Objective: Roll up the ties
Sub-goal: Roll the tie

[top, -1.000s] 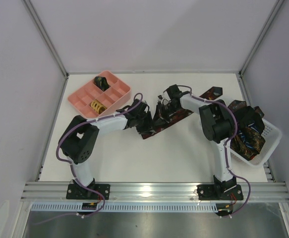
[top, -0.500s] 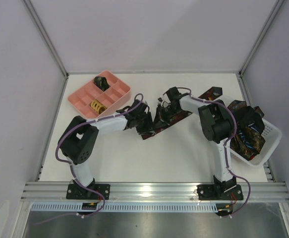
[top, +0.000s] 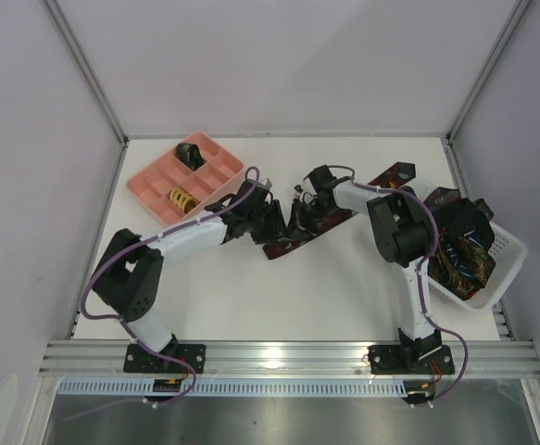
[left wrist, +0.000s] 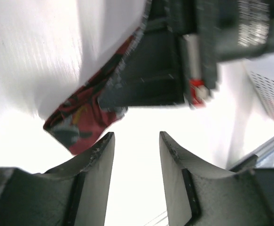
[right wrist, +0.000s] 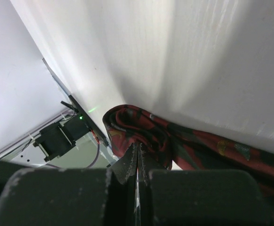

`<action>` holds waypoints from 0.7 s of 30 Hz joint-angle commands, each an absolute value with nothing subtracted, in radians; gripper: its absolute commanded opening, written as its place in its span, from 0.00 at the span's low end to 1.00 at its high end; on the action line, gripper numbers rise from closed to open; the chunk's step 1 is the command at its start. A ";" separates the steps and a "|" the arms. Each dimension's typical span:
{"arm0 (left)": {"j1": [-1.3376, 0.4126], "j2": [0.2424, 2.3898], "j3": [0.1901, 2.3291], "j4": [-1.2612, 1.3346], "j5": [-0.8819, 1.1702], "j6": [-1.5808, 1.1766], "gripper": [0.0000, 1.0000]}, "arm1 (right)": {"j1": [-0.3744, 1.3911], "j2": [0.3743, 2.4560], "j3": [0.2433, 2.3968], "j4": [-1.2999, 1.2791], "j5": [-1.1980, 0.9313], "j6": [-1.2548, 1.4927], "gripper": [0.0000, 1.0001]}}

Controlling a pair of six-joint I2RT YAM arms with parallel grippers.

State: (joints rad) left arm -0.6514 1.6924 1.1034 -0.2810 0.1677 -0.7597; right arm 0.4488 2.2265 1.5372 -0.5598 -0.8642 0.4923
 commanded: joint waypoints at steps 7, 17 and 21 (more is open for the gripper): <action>-0.551 1.500 0.902 -0.282 0.310 -0.889 0.55 | 0.453 2.212 1.565 -0.587 -0.736 0.407 0.00; -0.535 1.637 0.903 -0.146 0.362 -1.015 0.65 | 0.443 2.200 1.554 -0.578 -0.726 0.391 0.00; -0.534 1.661 0.914 -0.126 0.333 -1.069 0.66 | 0.443 2.197 1.552 -0.574 -0.727 0.391 0.00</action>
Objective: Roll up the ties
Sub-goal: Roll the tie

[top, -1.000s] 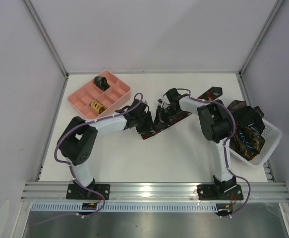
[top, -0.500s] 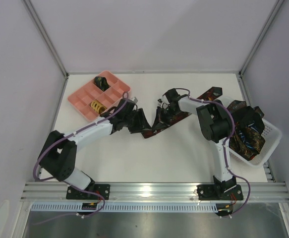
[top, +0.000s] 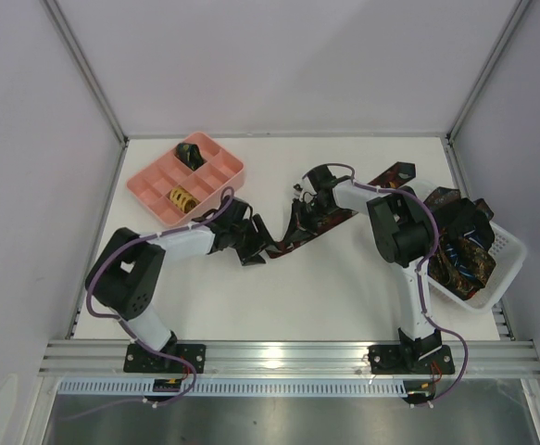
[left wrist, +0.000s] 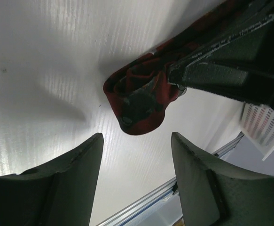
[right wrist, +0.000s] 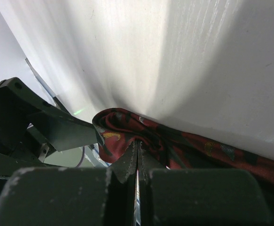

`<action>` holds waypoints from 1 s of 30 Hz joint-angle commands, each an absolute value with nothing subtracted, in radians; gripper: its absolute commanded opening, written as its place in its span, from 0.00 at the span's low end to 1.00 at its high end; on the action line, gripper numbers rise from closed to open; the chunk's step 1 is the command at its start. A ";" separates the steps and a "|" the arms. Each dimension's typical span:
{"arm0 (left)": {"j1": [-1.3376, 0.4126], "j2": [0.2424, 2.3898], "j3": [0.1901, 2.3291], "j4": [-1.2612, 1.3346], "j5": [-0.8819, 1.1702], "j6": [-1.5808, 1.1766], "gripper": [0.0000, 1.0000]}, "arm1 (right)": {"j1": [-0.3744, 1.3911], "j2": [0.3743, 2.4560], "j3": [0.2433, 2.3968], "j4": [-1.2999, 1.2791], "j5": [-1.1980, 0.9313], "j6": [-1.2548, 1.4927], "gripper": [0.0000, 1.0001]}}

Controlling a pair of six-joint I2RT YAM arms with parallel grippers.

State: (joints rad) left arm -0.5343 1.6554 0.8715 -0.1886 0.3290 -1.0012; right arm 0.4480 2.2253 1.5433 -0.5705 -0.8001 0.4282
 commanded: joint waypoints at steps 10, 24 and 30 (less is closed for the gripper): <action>-0.511 1.661 0.821 -0.052 0.294 -1.170 0.64 | 0.439 2.204 1.551 -0.571 -0.729 0.394 0.00; -0.497 1.758 0.838 0.038 0.308 -1.223 0.53 | 0.434 2.201 1.552 -0.574 -0.738 0.403 0.00; -0.495 1.773 0.848 0.063 0.308 -1.209 0.33 | 0.445 2.206 1.568 -0.578 -0.741 0.403 0.00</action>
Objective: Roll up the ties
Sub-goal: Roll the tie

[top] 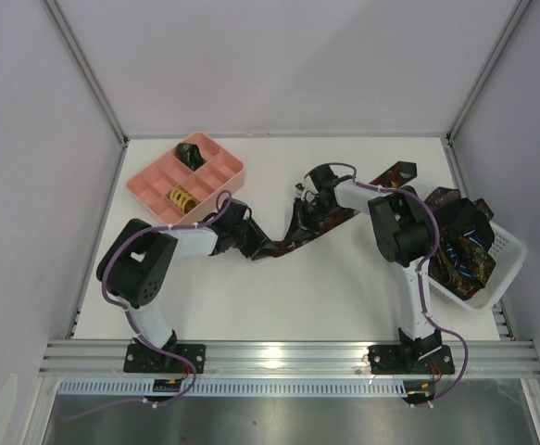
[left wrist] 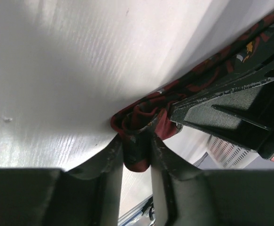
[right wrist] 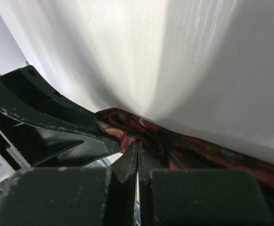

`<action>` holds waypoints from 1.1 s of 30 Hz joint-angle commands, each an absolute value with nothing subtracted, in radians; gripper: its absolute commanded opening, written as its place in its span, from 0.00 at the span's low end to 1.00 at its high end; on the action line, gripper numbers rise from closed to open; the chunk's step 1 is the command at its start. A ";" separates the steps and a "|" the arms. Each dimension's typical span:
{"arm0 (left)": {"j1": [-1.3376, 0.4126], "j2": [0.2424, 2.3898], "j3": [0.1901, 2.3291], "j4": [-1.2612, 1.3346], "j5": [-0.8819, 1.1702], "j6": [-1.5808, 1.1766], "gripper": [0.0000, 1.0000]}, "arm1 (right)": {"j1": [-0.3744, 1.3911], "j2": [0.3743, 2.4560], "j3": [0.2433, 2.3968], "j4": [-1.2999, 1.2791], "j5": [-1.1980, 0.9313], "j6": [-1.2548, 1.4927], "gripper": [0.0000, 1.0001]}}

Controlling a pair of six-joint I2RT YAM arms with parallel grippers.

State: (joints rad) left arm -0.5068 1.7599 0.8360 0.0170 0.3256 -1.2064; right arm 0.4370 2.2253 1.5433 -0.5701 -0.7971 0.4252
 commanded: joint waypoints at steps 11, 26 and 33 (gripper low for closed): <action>-0.469 1.681 0.822 -0.099 0.253 -1.065 0.01 | 0.492 2.191 1.575 -0.594 -0.730 0.410 0.00; -0.451 1.425 0.821 -0.440 0.048 -0.884 0.00 | 0.610 2.163 1.608 -0.584 -0.738 0.459 0.00; -0.451 1.419 0.857 -0.494 0.017 -0.864 0.01 | 0.632 2.195 1.657 -0.583 -0.752 0.482 0.00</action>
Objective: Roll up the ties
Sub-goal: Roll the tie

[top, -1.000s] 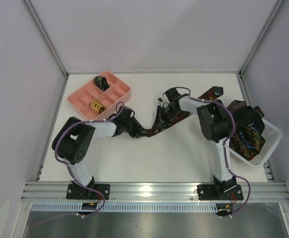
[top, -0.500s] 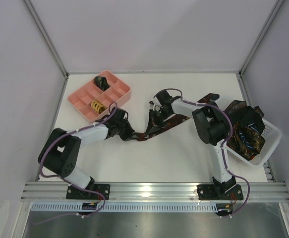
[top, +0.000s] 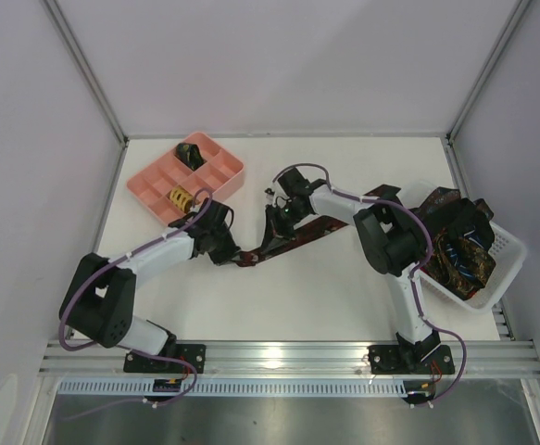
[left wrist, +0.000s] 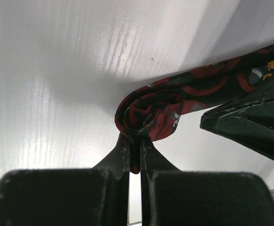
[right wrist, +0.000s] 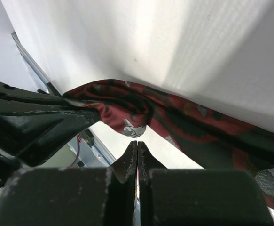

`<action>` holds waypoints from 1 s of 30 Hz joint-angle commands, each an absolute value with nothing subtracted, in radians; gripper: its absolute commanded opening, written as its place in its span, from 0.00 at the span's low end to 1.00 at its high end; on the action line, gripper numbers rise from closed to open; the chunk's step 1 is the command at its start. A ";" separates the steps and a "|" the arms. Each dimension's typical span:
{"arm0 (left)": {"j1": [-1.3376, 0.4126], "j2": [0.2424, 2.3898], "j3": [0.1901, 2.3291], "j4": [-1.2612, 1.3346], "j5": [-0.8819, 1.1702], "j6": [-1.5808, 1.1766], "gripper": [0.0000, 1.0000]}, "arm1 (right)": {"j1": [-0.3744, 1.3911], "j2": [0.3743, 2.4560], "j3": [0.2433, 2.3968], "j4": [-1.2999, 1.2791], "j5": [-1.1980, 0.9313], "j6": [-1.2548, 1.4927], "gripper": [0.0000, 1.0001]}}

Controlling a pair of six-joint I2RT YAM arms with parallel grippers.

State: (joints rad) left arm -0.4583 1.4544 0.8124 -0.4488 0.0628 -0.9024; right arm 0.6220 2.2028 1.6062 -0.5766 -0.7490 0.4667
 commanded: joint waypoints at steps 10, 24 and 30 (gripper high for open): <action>-0.456 1.416 0.910 -0.534 0.002 -0.871 0.00 | 0.650 2.246 1.695 -0.575 -0.761 0.505 0.00; -0.498 1.503 1.029 -0.598 -0.040 -0.859 0.00 | 0.672 2.361 1.818 -0.571 -0.784 0.549 0.00; -0.535 1.617 1.135 -0.656 -0.074 -0.842 0.00 | 0.673 2.375 1.841 -0.568 -0.788 0.558 0.00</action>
State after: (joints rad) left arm -0.5117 1.5753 1.0603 -0.6247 -0.0486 -0.8700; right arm 0.6659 2.3688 1.7874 -0.5755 -0.7586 0.5392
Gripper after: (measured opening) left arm 0.050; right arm 0.009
